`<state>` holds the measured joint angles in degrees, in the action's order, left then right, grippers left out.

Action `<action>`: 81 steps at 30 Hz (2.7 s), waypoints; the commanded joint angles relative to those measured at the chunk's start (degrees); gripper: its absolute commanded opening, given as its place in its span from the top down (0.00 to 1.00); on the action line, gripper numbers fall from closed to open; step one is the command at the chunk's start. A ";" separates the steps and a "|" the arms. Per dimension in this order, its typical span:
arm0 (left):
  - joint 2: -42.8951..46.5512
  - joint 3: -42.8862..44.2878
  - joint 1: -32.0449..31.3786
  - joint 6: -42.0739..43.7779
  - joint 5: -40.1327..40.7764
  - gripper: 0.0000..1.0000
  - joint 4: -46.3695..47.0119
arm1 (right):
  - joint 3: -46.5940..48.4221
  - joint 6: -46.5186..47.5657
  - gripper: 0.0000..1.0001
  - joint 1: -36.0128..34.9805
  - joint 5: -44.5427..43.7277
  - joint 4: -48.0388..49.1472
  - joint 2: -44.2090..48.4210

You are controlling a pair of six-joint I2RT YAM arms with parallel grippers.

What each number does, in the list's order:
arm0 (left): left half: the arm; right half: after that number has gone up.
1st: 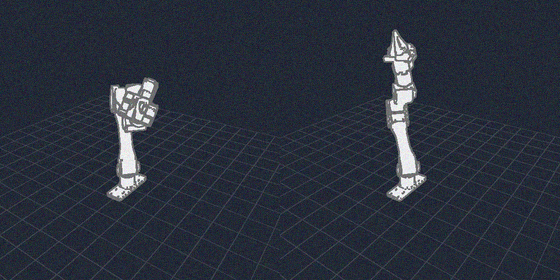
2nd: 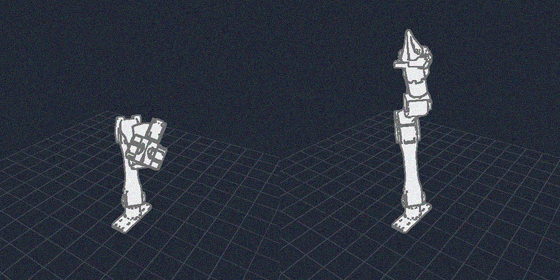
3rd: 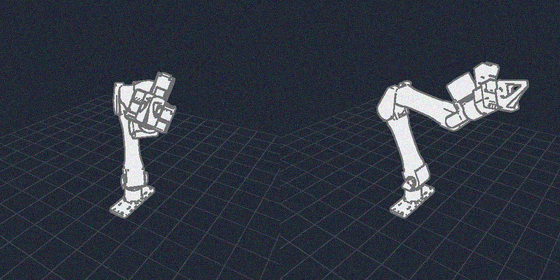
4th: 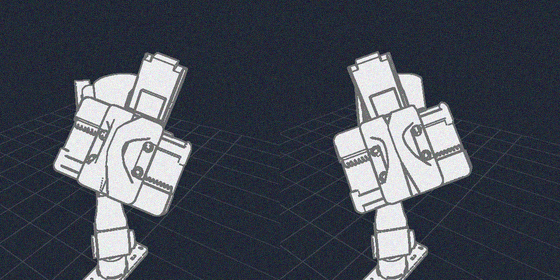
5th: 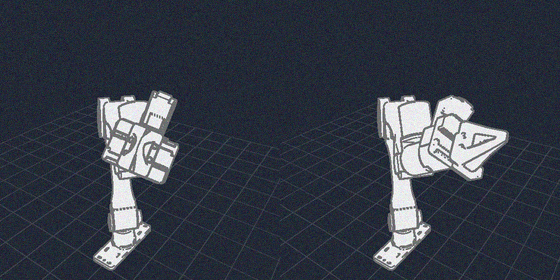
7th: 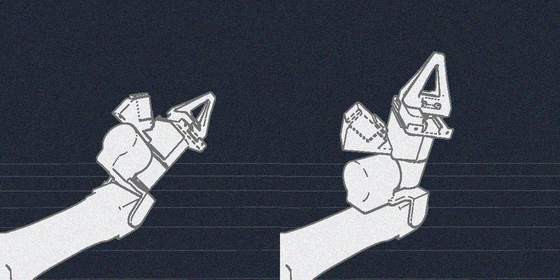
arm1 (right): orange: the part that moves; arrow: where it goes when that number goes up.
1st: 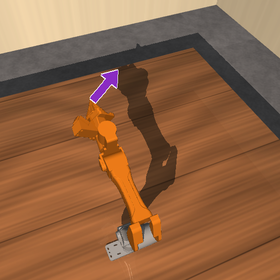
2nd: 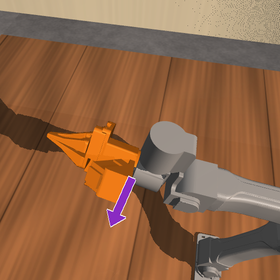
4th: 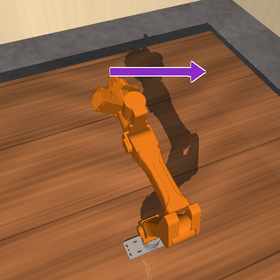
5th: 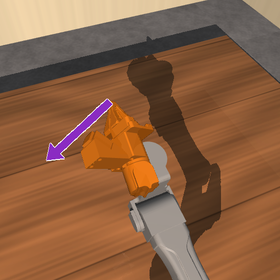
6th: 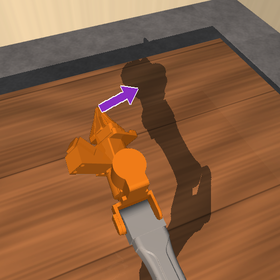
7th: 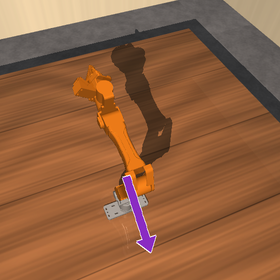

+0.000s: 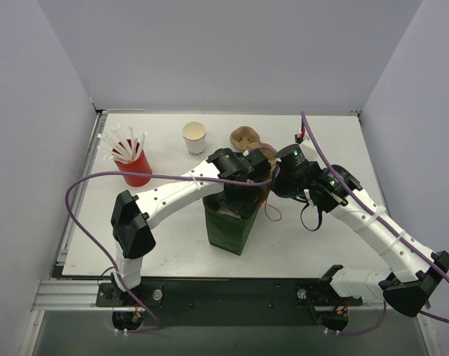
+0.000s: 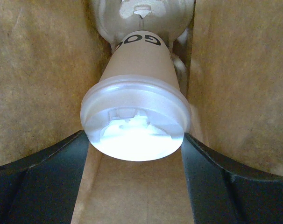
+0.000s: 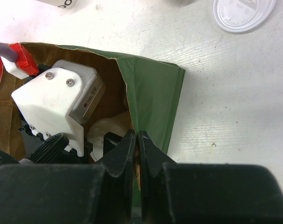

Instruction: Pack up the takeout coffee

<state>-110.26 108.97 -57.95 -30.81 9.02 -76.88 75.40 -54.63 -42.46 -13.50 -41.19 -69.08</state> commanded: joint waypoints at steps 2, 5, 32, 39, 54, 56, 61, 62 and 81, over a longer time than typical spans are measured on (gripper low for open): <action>-0.48 -1.12 -0.23 1.01 1.71 0.62 1.21 | -0.34 0.32 1.00 -0.79 -0.74 -0.21 0.44; -0.57 -0.95 -0.23 1.01 2.06 0.62 1.12 | -0.51 0.32 1.00 -0.79 -0.65 -0.03 0.44; -3.91 3.18 0.03 4.00 2.32 0.62 -0.64 | -0.51 0.49 1.00 -1.58 -0.13 0.85 -1.59; -4.35 1.86 0.03 3.82 3.55 0.62 1.21 | -0.78 0.49 1.00 -1.66 -0.48 0.93 -1.50; -4.26 -1.21 0.47 3.65 4.26 0.62 4.81 | -1.13 0.76 1.00 -1.66 -0.30 1.29 -2.55; -4.26 -1.30 0.56 3.65 4.34 0.62 5.16 | -1.13 0.84 1.00 -1.66 -0.39 1.37 -2.64; -3.83 -2.26 0.65 3.82 4.52 0.62 6.22 | -1.22 0.93 1.00 -1.75 -0.30 1.55 -2.90; -3.82 -2.36 0.65 3.82 4.61 0.62 6.30 | -1.22 0.93 1.00 -1.75 -0.30 1.64 -2.99; -3.47 -0.96 0.91 4.70 4.26 0.62 5.26 | -1.22 1.54 1.00 -1.75 -0.39 1.81 -3.26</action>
<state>-111.07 108.36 -56.99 -28.25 10.79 -74.32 75.37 -53.95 -42.89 -14.37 -39.68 -70.89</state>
